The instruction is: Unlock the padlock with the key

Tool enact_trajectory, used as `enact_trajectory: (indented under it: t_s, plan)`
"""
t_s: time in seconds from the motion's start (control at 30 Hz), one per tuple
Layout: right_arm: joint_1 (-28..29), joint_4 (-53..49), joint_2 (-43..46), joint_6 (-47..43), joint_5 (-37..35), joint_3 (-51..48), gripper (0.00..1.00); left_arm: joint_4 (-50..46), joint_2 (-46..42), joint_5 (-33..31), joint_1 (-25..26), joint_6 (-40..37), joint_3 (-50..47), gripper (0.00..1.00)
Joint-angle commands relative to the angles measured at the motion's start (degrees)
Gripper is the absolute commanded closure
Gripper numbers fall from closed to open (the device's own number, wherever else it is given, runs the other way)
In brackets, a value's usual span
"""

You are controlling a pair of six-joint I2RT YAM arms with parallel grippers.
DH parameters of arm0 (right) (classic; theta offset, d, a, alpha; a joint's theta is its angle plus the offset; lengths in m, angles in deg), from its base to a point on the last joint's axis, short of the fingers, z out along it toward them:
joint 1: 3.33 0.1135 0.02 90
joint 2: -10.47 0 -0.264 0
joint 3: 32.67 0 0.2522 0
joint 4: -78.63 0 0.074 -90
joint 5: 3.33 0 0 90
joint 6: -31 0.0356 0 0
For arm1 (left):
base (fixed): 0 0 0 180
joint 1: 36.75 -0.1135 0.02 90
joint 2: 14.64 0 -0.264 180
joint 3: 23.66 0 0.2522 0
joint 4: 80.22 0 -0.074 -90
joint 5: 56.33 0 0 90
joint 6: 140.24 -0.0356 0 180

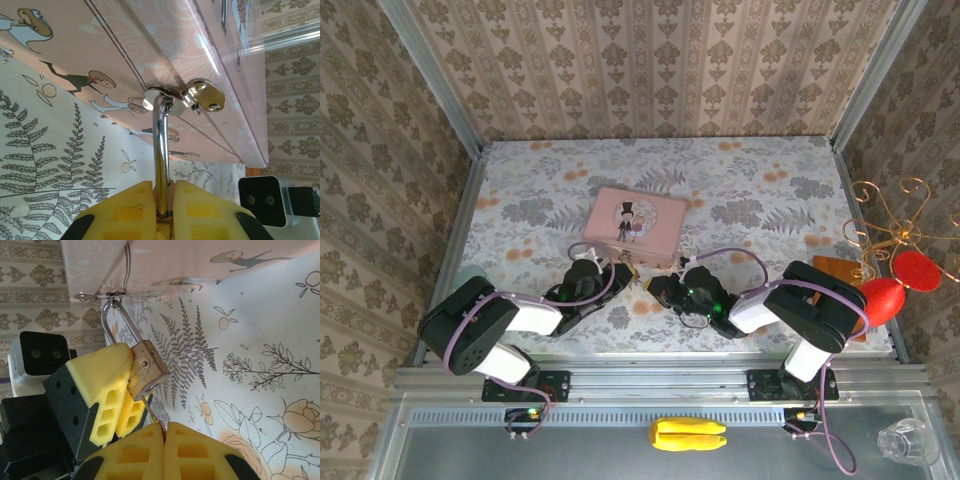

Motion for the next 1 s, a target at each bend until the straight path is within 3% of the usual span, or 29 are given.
enact_trajectory:
  t_s: [0.0, 0.77, 0.97]
  plan:
    - [0.0, 0.9, -0.7, 2.3, 0.7, 1.0, 1.0, 5.9, -0.6, -1.2, -0.6, 0.5, 0.3, 1.0]
    - [-1.3, 7.0, -2.6, 5.1, 1.3, 0.1, 1.0, 3.1, -4.0, -0.9, -0.8, 3.0, 0.9, 1.0]
    - [-1.3, 9.2, -4.1, 5.9, 1.2, -0.3, 1.0, 1.3, -5.4, -4.2, 0.7, 4.3, 0.2, 1.0]
